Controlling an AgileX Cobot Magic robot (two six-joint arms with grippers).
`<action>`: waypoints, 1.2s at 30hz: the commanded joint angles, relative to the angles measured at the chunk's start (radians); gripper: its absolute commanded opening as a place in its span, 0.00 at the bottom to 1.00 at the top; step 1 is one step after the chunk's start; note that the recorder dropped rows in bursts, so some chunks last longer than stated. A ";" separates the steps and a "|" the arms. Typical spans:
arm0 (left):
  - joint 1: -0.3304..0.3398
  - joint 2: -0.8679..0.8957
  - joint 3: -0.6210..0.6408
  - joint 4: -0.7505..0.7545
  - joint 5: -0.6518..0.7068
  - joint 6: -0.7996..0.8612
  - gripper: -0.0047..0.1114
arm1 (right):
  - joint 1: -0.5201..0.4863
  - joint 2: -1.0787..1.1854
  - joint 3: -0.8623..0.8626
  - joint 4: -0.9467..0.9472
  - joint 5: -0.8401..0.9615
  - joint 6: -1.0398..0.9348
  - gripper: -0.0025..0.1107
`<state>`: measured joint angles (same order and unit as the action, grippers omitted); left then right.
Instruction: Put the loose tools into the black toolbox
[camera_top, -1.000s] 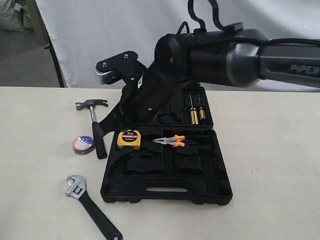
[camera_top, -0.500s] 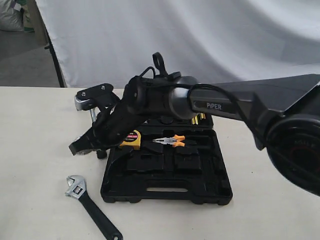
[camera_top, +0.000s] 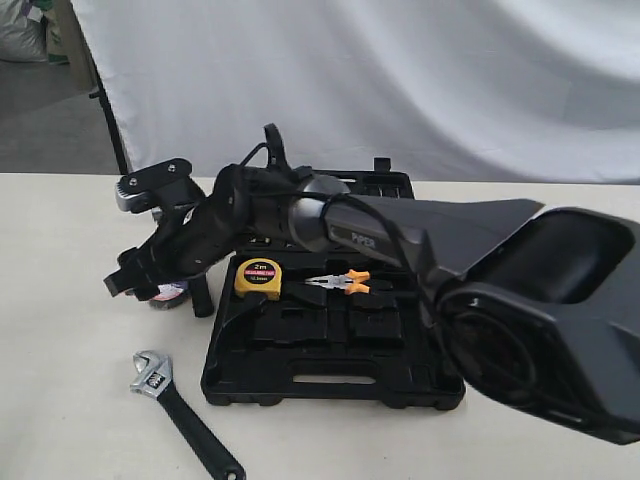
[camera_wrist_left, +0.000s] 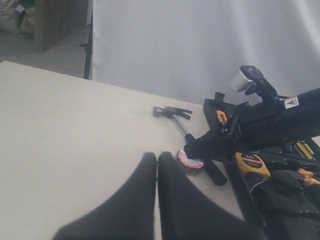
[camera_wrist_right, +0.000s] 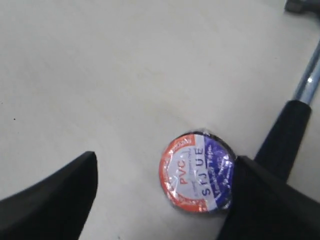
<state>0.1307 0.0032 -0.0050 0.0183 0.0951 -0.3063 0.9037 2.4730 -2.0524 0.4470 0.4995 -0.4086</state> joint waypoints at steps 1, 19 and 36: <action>0.025 -0.003 -0.003 0.004 -0.007 -0.005 0.05 | 0.005 0.100 -0.157 -0.057 0.077 -0.018 0.65; 0.025 -0.003 -0.003 0.004 -0.007 -0.005 0.05 | 0.007 0.303 -0.472 -0.268 0.319 0.064 0.55; 0.025 -0.003 -0.003 0.004 -0.007 -0.005 0.05 | -0.036 0.051 -0.557 -0.270 0.670 0.140 0.02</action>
<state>0.1307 0.0032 -0.0050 0.0183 0.0951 -0.3063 0.9086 2.6073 -2.5904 0.1951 1.1082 -0.3066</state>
